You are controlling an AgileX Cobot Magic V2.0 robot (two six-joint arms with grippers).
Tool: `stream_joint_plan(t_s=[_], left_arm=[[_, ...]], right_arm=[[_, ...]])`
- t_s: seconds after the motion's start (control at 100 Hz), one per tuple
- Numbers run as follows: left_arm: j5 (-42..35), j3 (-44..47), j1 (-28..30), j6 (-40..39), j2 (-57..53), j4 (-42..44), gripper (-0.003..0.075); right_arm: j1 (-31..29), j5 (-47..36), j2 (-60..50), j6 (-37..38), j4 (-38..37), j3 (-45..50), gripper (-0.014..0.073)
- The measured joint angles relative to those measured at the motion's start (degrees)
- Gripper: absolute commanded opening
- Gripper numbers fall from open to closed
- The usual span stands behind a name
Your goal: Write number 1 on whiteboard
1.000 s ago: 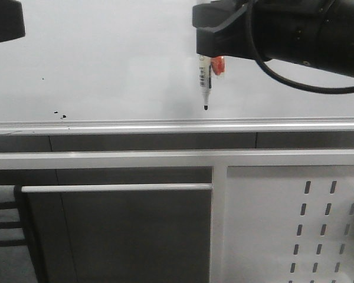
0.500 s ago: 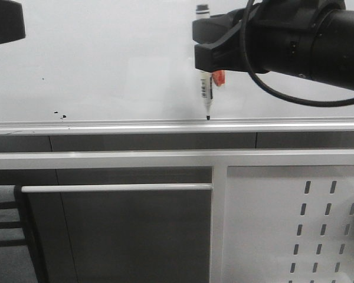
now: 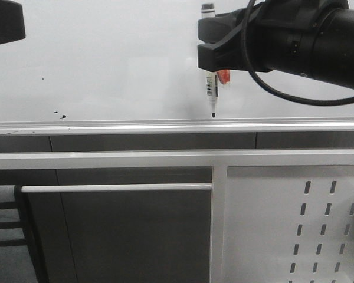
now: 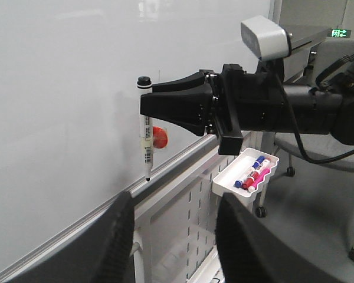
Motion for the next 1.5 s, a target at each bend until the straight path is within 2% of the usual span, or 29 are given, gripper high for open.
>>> stream_joint_plan(t_s=[0.19, 0.81, 1.05, 1.5], left_arm=[[0.0, 0.0, 0.0, 0.0, 0.0, 0.0, 0.0292], [0.0, 0.0, 0.0, 0.0, 0.0, 0.0, 0.0292], [0.0, 0.0, 0.0, 0.0, 0.0, 0.0, 0.0292], [0.0, 0.0, 0.0, 0.0, 0.0, 0.0, 0.0292]], right_arm=[[0.0, 0.0, 0.0, -2.5, 0.0, 0.0, -0.0049], [0.0, 0.0, -5.0, -4.2, -4.1, -0.5, -0.0049], [0.0, 0.0, -5.0, -8.8, -9.5, -2.9, -0.0049], [0.0, 0.0, -5.0, -15.4, -10.0, -3.4, -0.0050]])
